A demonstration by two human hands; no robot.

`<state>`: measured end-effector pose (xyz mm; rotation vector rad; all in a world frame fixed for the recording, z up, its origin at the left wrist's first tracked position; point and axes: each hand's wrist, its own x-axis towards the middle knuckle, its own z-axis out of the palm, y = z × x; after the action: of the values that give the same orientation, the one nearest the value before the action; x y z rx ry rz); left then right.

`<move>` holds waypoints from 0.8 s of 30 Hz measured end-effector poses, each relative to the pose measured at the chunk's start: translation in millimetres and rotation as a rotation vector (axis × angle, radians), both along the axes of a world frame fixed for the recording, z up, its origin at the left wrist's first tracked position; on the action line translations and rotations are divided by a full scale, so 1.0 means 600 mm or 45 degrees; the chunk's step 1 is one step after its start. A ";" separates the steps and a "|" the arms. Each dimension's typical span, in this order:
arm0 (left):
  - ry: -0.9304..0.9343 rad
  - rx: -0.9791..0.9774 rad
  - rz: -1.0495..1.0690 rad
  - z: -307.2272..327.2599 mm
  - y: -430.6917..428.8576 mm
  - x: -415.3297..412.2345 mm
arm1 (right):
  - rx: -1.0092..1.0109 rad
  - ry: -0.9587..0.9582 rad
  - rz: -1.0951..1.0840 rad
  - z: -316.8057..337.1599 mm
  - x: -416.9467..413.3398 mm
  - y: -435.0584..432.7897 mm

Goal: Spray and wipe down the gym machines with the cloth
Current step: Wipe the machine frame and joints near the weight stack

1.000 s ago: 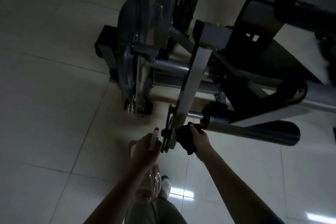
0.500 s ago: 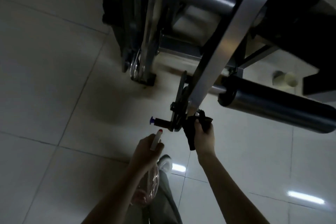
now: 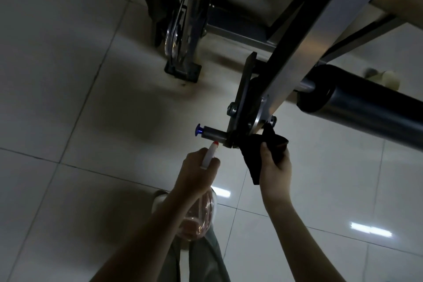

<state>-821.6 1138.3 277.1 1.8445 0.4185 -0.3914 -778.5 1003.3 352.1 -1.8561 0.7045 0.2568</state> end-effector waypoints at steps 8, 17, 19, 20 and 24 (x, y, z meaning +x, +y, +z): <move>-0.102 0.062 0.126 0.004 0.016 0.000 | -0.234 -0.186 0.233 0.029 -0.003 0.024; -0.096 0.058 0.211 -0.010 0.053 -0.020 | -0.806 -0.375 1.153 -0.032 0.036 0.079; -0.072 0.070 0.224 -0.017 0.063 -0.028 | -0.896 -0.268 1.456 -0.080 0.046 0.090; -0.070 0.070 0.223 -0.019 0.068 -0.033 | -1.008 -0.213 1.602 -0.101 0.049 0.095; -0.065 0.108 0.251 -0.019 0.085 -0.047 | -1.470 -0.195 1.734 -0.144 0.076 0.119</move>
<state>-849.9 1189.4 265.8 1.8707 0.5837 -0.1946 -733.0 1074.6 265.9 -3.1646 -0.8726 0.6265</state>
